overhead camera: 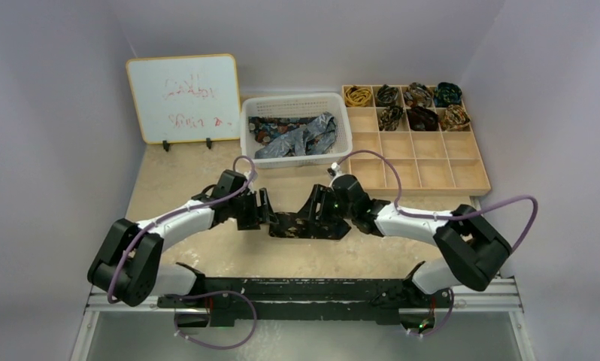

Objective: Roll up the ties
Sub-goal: Roll the tie at the center of the board.

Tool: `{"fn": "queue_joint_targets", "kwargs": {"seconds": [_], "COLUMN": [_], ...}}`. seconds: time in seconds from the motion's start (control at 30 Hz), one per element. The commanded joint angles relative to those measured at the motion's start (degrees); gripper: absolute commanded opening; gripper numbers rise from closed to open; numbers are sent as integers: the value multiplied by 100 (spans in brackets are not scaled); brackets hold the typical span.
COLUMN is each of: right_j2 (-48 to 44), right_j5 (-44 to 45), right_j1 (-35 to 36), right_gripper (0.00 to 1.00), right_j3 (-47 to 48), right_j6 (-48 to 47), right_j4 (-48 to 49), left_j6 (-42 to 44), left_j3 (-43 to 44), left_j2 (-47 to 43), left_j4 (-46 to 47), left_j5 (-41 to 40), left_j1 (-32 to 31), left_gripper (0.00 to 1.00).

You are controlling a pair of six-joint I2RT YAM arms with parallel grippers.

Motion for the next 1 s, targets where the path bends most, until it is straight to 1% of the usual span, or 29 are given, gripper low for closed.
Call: {"fn": "queue_joint_targets", "kwargs": {"seconds": [0.0,0.07,0.13,0.27,0.37,0.5,0.67,0.73,0.83,0.87,0.93,0.97], "right_j2": [-419,-435,-368,-125,39,391,868,967,856,789,505,410], "right_j5": [288,185,103,-28,-76,-17,6,83,144,200,295,196], "right_j1": [72,121,204,423,549,594,594,589,594,593,595,590], "right_gripper": [61,56,48,40,38,37,34,34,33,34,38,39], "right_j3": [342,374,450,718,876,1024,985,980,1046,1051,1033,1008], "right_j6": [-362,-436,-445,-429,-412,-420,-242,-247,-297,-330,-318,-307], "right_j4": [-300,-218,-172,-78,75,29,98,-33,-339,-301,-182,-176], "left_j6": [-8,-198,-384,-621,-685,-752,-819,-831,-777,-772,-748,-732], "left_j3": [177,116,33,-94,-177,-217,-397,-458,-470,-470,-478,-472], "left_j2": [-353,-697,-1084,-1782,-2091,-2274,-2455,-2489,-2485,-2482,-2453,-2415], "left_j4": [-277,-424,-583,-936,-1217,-1640,-1601,-1565,-1490,-1474,-1401,-1339], "left_j5": [-481,-773,-1073,-1548,-1813,-2062,-1892,-1827,-1702,-1688,-1654,-1590], "left_j1": [-24,-19,-17,-19,-19,-19,-18,-19,-18,-19,-19,-19], "left_gripper": [69,71,74,77,79,79,79,79,79,79,80,80]}}
